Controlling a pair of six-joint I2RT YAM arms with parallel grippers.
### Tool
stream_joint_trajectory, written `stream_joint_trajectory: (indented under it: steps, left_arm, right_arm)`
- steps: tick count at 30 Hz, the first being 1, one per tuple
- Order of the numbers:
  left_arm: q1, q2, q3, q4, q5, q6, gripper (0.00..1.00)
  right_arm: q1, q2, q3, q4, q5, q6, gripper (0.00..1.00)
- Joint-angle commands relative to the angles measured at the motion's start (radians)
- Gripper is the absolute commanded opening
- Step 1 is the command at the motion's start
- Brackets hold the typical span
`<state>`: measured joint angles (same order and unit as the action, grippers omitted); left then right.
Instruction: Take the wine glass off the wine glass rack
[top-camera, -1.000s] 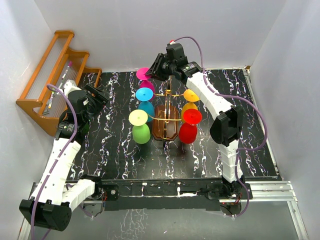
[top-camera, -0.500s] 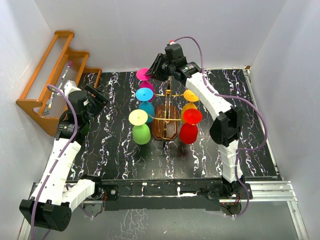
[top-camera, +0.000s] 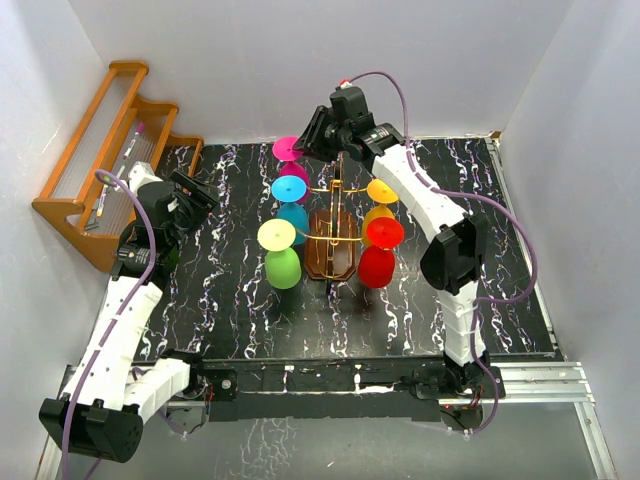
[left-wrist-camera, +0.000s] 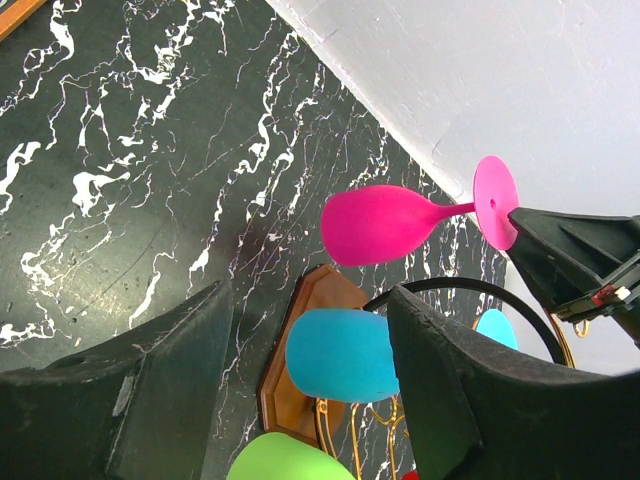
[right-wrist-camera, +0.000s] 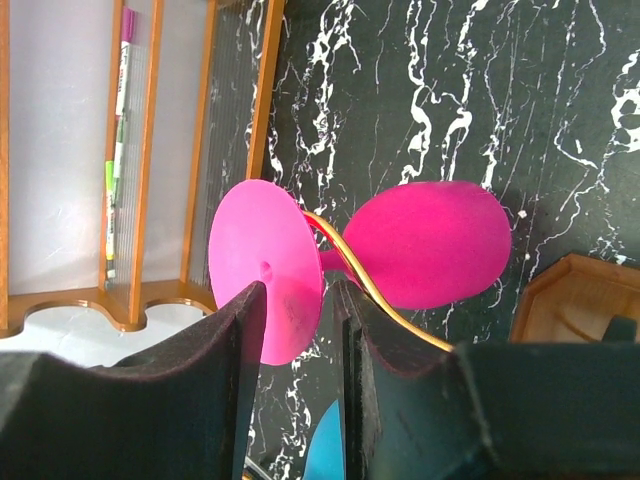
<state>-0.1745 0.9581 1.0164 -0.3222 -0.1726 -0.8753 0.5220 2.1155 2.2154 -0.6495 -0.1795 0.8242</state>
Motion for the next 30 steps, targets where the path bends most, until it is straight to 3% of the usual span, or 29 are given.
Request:
stream_joint_trajectory:
  steps: [1, 30]
  left_arm:
    - [-0.001, -0.023, -0.001, -0.002, -0.003, -0.003, 0.61]
    - [-0.002, -0.024, -0.007, -0.004, -0.005, -0.002, 0.61]
  right_arm:
    - [-0.002, -0.089, 0.028, 0.013, 0.049, -0.023, 0.35]
    - [0.003, -0.097, -0.066, 0.185, -0.049, 0.01, 0.34]
